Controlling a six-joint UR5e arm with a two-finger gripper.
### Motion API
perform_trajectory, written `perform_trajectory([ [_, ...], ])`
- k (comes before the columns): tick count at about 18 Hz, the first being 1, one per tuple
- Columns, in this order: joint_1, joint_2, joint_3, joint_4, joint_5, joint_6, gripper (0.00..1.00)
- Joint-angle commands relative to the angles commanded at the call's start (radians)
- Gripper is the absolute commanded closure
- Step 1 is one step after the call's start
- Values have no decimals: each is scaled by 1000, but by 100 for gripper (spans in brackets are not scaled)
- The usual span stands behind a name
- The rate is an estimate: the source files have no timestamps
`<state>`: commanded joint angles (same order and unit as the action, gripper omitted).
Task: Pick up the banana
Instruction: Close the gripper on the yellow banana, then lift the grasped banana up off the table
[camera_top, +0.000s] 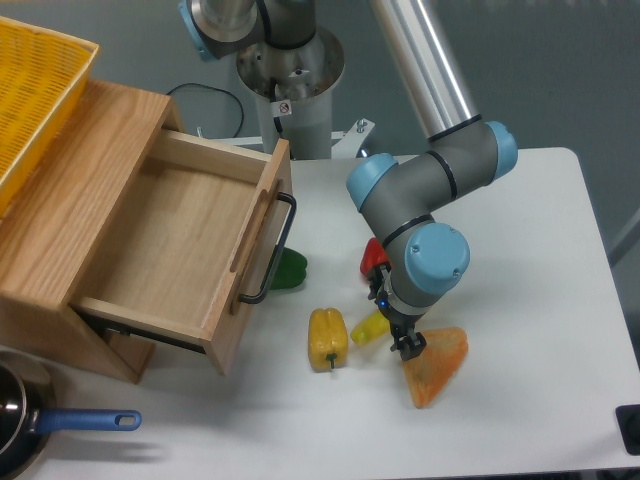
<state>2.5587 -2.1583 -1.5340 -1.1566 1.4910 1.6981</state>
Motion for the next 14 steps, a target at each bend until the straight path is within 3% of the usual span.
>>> perform_trajectory([
  [10, 2, -6, -15, 29, 0, -6, 2],
  [14, 2, -5, -14, 29, 2, -6, 33],
])
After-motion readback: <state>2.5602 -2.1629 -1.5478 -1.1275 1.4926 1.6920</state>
